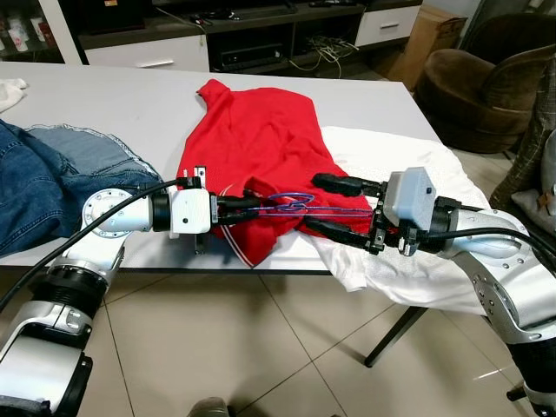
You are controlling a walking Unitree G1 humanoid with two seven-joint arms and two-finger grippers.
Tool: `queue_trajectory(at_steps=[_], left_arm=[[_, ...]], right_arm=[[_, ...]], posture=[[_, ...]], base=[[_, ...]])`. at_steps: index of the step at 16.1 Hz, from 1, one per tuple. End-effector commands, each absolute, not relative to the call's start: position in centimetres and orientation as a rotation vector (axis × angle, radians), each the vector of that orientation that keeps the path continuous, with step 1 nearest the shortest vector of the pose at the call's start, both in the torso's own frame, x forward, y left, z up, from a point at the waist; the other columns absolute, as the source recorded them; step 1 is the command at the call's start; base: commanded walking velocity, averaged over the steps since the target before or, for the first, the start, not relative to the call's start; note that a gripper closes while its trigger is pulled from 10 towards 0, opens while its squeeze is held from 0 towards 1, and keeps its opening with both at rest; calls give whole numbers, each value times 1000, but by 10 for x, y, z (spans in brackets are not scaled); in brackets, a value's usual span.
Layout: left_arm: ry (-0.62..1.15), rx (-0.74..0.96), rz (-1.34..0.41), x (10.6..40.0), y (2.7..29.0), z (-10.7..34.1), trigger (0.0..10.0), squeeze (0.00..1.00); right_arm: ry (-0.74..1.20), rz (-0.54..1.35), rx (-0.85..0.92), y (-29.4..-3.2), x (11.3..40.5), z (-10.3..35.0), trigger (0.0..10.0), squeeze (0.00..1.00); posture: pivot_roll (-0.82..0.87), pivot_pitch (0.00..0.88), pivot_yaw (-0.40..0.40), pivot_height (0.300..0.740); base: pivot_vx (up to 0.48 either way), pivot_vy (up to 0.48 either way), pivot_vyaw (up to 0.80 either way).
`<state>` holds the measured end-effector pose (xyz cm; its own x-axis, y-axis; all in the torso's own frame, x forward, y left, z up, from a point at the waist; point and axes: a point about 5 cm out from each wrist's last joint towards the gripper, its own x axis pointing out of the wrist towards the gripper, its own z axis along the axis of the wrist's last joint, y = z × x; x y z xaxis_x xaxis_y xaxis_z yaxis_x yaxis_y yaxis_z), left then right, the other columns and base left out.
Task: Hang hanger
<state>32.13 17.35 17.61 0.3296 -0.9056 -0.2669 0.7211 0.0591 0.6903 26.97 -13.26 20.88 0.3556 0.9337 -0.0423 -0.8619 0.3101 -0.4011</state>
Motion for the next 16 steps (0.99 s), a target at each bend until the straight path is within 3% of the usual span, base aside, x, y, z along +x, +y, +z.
queue_trajectory(at_steps=[1,4,7,11,16], left_arm=[[-279,858,-1225,323,175,180,0,0],[-300,787,-1156,327,179,183,0,0],[-298,760,-1133,330,179,182,0,0],[-346,643,-1028,338,188,197,0,0],[-386,564,-953,343,201,213,0,0]], right_arm=[[-189,1183,-344,-137,269,209,10000,0],[-243,1133,-96,-147,271,229,10000,0],[-257,1264,34,-147,256,241,10000,0],[-211,1048,45,-168,275,224,10000,0],[-110,909,-22,-162,282,192,10000,0]], posture=[[83,0,-52,740],[84,1,-50,740],[80,1,-46,740],[77,4,-45,740],[78,8,-42,740]], base=[[0,0,0],[0,0,0],[0,0,0],[0,0,0],[0,0,0]])
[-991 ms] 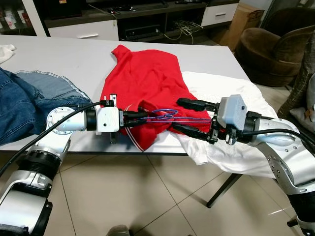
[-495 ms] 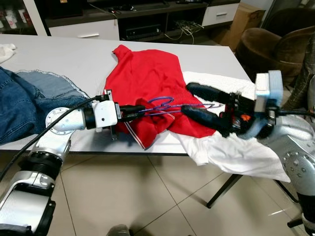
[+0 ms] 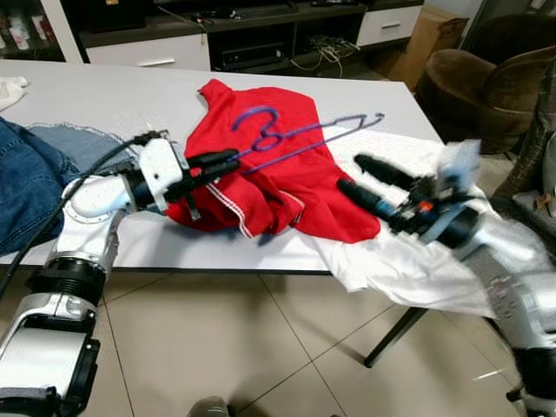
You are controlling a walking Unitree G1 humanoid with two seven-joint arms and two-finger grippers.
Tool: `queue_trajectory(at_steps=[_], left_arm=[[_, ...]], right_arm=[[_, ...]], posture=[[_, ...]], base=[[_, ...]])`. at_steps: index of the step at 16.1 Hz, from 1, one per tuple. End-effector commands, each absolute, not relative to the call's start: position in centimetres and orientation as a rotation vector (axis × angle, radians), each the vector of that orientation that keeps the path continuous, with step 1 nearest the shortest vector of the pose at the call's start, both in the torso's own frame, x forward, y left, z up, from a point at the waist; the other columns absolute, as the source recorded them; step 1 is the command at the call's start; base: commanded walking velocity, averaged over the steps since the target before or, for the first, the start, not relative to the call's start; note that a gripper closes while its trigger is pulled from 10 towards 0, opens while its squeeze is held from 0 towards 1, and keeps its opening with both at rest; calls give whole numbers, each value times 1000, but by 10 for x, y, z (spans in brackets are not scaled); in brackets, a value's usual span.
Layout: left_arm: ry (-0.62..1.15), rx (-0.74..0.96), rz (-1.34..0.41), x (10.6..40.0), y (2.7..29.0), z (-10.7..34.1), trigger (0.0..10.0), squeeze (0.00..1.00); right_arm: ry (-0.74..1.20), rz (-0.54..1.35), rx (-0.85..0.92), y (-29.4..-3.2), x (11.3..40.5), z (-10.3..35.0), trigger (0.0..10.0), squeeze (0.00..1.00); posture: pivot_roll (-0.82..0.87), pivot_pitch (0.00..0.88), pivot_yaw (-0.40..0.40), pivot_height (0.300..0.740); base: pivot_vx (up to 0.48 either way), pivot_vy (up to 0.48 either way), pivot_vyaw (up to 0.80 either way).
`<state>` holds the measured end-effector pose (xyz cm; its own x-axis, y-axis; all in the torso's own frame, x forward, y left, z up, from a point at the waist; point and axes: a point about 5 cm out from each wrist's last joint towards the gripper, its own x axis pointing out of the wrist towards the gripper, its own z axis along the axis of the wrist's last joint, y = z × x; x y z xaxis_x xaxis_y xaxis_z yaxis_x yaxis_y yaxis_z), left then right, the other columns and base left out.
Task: Hang hanger
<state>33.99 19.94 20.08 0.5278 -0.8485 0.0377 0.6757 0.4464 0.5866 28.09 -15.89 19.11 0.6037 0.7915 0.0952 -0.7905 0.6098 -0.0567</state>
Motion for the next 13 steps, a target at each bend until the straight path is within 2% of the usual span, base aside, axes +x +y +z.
queue_trajectory(at_steps=[1,6,8,13], left_arm=[[-393,551,-940,344,203,217,0,0],[-371,574,-949,343,206,216,0,0],[-374,569,-950,343,205,216,0,0],[-378,573,-950,343,205,219,0,0]], right_arm=[[-100,889,-48,-157,282,186,10000,0],[-13,886,-112,-131,278,156,10000,0],[30,761,-125,-122,293,143,10000,0],[59,743,-121,-96,301,131,10000,0]], posture=[[79,9,-40,740],[80,9,-36,740],[81,12,-38,740],[84,21,-41,740]], base=[[0,0,0],[0,0,0],[0,0,0],[0,0,0]])
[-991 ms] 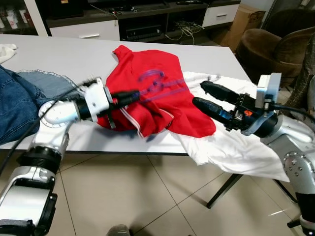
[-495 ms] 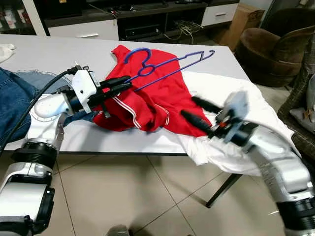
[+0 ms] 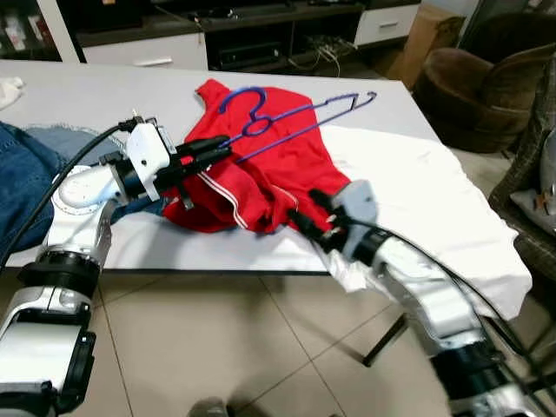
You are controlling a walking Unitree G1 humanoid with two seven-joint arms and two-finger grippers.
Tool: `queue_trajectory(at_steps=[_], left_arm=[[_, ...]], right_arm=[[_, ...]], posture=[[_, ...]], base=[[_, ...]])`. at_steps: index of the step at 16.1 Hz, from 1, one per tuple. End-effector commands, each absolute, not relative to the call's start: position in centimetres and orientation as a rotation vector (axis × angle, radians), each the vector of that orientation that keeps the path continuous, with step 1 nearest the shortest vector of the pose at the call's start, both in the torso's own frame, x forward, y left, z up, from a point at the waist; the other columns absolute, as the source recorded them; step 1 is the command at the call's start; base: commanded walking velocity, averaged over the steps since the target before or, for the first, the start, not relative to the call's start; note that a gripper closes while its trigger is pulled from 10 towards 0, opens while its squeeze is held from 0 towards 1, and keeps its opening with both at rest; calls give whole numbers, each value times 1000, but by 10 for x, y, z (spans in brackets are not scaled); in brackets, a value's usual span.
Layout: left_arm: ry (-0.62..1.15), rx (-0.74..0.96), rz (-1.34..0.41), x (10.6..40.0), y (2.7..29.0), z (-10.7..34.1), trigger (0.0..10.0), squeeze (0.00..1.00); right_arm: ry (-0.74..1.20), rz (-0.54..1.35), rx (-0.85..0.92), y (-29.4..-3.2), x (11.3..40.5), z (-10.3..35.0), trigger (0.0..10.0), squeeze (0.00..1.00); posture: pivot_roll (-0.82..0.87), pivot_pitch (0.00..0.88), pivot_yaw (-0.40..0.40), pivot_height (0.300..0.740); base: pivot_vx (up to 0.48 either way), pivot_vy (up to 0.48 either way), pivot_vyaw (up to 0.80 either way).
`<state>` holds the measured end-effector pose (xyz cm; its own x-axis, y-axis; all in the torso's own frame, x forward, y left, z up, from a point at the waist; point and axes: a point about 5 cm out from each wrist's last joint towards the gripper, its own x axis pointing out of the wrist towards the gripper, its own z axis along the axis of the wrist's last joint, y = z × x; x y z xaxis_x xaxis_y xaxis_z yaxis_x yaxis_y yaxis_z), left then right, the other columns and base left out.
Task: Hang hanger
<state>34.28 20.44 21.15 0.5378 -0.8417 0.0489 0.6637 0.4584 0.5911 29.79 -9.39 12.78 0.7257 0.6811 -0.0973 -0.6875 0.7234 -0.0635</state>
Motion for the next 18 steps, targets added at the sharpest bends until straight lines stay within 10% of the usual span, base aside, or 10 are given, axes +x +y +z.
queue_trajectory(at_steps=[1,10,11,12,16,17,18], left_arm=[[-379,569,-955,342,204,218,0,0],[-387,537,-971,339,196,211,0,0],[-387,537,-971,338,196,211,0,0],[-387,538,-970,338,196,211,0,0],[-386,535,-965,337,196,210,0,0],[-388,533,-968,337,195,209,0,0],[-389,532,-970,337,194,209,0,0]], right_arm=[[66,727,-114,-94,305,128,10000,0],[118,792,183,-48,326,135,10000,59],[132,814,204,-47,325,132,10000,957],[133,833,221,-46,323,132,10000,1000],[190,900,233,-43,317,123,10000,1000],[211,895,184,-42,316,117,10000,267],[227,880,152,-41,317,113,10000,0]], posture=[[84,21,-41,740],[90,24,-45,740],[91,25,-46,740],[91,25,-48,740],[85,23,-51,740],[85,23,-51,740],[81,23,-50,740]], base=[[0,0,0],[0,0,0],[0,0,0],[0,0,0],[0,0,0],[0,0,0],[0,0,0]])
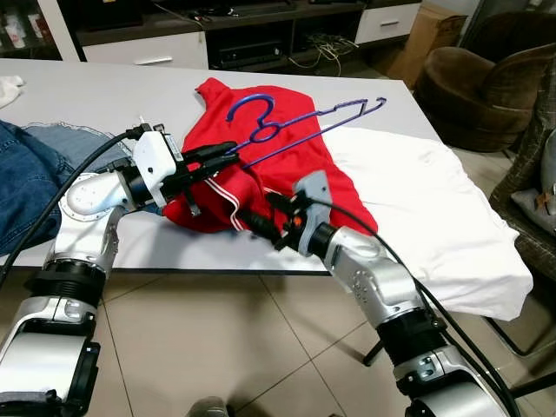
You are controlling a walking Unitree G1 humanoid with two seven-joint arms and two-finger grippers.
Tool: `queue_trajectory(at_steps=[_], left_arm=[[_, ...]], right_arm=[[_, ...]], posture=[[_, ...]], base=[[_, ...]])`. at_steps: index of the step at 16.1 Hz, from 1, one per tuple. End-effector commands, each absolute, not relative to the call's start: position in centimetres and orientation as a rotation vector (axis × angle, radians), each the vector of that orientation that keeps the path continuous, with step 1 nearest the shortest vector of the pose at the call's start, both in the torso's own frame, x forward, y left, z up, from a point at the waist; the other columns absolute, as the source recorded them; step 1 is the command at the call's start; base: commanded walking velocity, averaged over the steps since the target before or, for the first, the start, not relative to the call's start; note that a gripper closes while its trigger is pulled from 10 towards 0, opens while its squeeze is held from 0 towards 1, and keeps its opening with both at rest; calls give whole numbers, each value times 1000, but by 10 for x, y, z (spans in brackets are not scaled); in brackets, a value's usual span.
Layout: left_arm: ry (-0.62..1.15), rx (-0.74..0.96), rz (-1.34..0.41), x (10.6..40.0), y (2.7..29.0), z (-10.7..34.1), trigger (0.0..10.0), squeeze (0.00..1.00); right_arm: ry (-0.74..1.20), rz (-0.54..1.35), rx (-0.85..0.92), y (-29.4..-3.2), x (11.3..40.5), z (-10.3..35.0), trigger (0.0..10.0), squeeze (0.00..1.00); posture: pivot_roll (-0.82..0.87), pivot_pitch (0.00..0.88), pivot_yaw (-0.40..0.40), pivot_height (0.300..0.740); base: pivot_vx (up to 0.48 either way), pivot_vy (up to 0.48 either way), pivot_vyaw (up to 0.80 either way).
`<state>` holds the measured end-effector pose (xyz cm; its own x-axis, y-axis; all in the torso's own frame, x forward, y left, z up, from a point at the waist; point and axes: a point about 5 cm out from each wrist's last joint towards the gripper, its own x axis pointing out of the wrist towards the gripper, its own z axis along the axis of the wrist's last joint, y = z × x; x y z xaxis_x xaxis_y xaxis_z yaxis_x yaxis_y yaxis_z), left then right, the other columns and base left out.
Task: Hang hanger
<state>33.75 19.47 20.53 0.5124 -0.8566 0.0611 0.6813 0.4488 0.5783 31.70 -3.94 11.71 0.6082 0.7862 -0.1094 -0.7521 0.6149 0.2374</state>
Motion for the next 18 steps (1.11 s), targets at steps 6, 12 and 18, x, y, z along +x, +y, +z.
queue_trajectory(at_steps=[6,12,18], left_arm=[[-388,534,-967,337,195,209,0,0],[-389,532,-951,336,198,209,0,0],[-395,527,-944,337,197,209,0,0]], right_arm=[[306,491,2,-74,342,92,0,0],[165,263,23,-111,362,117,0,0],[58,160,66,-126,370,138,0,0]], posture=[[92,19,-48,740],[92,19,-48,740],[81,17,-47,740]], base=[[0,0,0],[0,0,0],[0,0,0]])
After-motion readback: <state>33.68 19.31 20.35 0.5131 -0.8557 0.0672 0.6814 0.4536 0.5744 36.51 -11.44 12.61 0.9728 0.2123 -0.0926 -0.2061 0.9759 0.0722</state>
